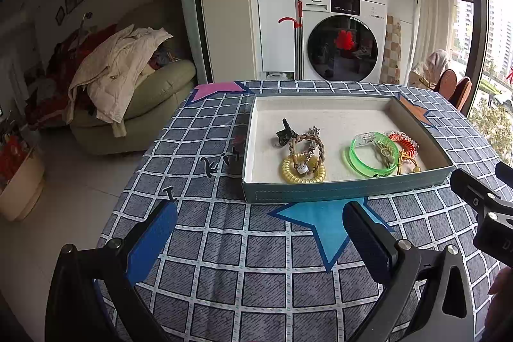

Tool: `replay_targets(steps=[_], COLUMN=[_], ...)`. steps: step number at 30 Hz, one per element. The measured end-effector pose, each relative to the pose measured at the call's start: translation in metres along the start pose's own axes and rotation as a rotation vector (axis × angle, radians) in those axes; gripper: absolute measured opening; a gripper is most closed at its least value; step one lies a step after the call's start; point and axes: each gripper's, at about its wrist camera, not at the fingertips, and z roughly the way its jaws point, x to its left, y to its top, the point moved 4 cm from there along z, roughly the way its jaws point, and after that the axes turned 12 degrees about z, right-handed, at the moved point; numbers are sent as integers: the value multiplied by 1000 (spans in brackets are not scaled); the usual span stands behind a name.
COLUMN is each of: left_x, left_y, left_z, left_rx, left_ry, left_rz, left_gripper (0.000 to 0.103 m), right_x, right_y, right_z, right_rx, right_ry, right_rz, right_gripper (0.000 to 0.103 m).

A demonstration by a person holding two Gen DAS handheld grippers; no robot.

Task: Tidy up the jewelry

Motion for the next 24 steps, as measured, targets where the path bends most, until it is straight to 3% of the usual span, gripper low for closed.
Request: replay_targets(steps=[24], left_x=[0], left_y=[0], left_z=[0], left_rx=[3], left_ry=[-1], left_rz=[-3], left_gripper=[103], right_x=[3], right_y=[3], right_z=[0], right_rx=[-1], right_ry=[7], right_rz=[-2], right_gripper=[103])
